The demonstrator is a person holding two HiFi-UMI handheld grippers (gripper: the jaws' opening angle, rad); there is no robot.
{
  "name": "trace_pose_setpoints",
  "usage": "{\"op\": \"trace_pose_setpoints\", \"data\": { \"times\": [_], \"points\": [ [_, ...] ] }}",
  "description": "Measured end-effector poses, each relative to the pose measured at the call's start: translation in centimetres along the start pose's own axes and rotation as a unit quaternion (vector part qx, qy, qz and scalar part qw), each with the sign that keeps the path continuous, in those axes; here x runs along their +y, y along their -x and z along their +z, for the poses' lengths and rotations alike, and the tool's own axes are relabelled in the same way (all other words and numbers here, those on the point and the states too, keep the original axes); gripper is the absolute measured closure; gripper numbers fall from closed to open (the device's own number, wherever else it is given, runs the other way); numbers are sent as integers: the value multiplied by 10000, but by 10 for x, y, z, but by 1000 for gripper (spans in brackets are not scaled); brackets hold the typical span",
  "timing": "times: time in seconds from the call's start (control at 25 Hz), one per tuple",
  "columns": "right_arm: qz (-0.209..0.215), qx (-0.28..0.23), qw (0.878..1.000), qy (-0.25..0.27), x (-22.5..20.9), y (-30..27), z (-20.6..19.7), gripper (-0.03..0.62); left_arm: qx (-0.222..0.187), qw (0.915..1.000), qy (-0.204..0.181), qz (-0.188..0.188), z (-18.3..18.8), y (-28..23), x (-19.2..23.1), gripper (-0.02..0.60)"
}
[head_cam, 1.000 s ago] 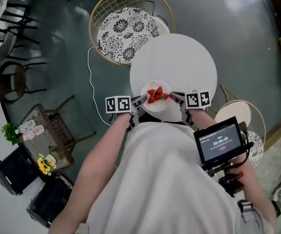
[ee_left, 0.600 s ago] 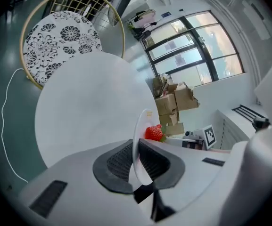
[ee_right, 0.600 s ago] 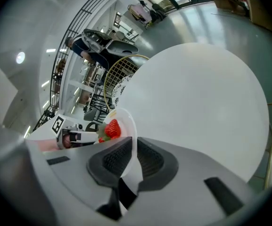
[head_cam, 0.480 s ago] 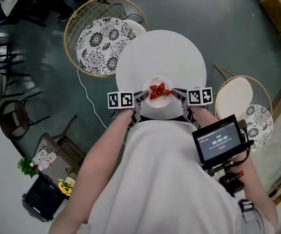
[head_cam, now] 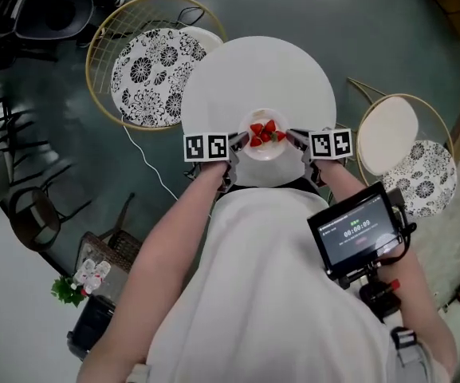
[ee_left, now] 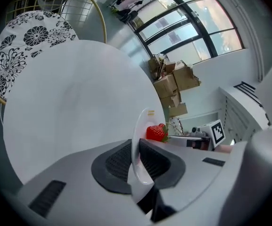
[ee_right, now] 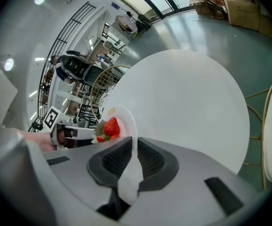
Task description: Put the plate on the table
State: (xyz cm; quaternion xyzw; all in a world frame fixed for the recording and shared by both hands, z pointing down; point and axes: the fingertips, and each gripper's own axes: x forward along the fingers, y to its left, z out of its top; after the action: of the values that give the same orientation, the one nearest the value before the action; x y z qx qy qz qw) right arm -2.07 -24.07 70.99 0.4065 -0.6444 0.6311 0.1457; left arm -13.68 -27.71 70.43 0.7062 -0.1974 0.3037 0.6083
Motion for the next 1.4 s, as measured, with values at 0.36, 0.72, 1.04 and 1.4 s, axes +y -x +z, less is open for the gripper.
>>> {"op": "trace_pose_setpoints", "data": {
  "times": [0.36,0.72,1.04,1.4],
  "points": [
    [-242,-294,9989,-260,-7,4,11,568,406,9972,-511,352,20,-12,-3,543],
    [-660,-294,9972,-180,-27,6,16,568,843,9874,-1131,713,35,-33,-11,537],
    [-872,-514,9947,-158,-32,8,19,568,1069,9806,-1273,1036,35,-41,-7,520],
    [-999,-212,9927,637,-32,3,20,566,1068,9794,-1249,1171,37,-41,-5,517]
  ]
}}
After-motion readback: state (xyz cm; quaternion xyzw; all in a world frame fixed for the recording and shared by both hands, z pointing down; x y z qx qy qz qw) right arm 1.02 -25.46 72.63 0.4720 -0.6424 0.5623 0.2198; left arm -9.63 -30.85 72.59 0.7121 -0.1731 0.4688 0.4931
